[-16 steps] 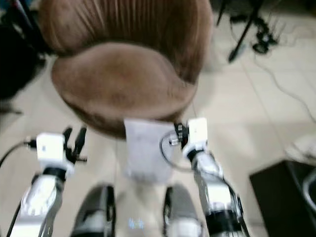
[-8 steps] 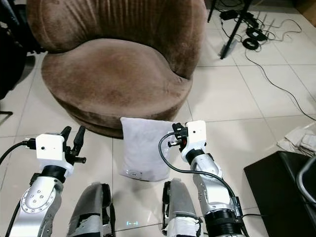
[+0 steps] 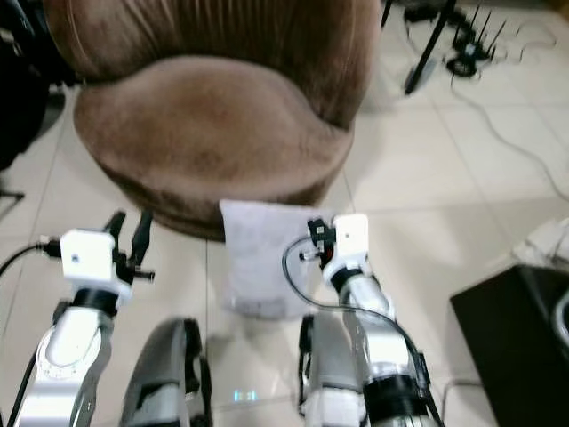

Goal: Move the pillow to the sofa from floor

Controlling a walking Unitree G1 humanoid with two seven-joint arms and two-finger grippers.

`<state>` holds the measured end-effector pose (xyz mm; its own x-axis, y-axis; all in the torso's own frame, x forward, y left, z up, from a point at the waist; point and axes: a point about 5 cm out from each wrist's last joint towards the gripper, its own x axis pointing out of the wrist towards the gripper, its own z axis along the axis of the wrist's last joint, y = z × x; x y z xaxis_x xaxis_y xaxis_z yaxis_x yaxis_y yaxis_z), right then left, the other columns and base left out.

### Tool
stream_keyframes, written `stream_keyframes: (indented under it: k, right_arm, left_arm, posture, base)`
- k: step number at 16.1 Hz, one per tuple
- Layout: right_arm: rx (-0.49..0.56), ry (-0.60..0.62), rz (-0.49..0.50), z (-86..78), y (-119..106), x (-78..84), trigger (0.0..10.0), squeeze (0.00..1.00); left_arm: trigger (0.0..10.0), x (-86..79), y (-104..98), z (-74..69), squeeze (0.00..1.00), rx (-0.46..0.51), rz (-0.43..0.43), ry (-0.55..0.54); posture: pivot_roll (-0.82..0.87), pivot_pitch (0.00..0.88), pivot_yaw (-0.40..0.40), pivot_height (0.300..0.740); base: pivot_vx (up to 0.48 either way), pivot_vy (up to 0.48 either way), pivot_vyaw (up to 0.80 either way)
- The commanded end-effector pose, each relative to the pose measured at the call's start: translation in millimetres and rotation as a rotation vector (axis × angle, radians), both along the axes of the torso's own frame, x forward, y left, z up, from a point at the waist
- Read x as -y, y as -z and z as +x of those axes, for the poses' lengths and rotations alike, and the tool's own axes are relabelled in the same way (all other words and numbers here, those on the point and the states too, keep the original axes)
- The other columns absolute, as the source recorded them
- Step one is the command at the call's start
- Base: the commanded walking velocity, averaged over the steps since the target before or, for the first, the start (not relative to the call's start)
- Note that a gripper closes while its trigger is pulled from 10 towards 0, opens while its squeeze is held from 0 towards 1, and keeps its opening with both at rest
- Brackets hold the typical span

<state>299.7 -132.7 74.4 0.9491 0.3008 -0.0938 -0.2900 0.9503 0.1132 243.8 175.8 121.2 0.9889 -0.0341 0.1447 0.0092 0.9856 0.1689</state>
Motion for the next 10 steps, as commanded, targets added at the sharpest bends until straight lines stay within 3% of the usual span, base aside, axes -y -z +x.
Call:
stream_keyframes:
  k: [1,6,10]
  right_arm:
    - [-0.007,0.02,0.009,-0.9,3.6,3.0,10.0,0.0]
    - [-0.006,0.015,0.008,2.1,2.2,1.1,10.0,0.0]
    - [0.002,-0.007,0.006,3.9,1.5,-1.5,10.0,0.0]
  left_arm:
    - [10.0,-1.3,0.9,-0.2,0.0,-0.003,0.017,-0.012]
    - [10.0,-4.4,1.9,1.2,0.0,-0.008,0.007,-0.012]
    - [10.0,-5.5,3.3,-2.0,0.0,-0.012,-0.001,-0.033]
  posture:
    - [0.03,0.244,0.007,0.581]
    - [0.04,0.247,0.003,0.546]
    - [0.04,0.251,-0.016,0.546]
  base:
    - [0.0,0.0,0.0]
    - [0.0,0.0,0.0]
    - [0.0,0.0,0.0]
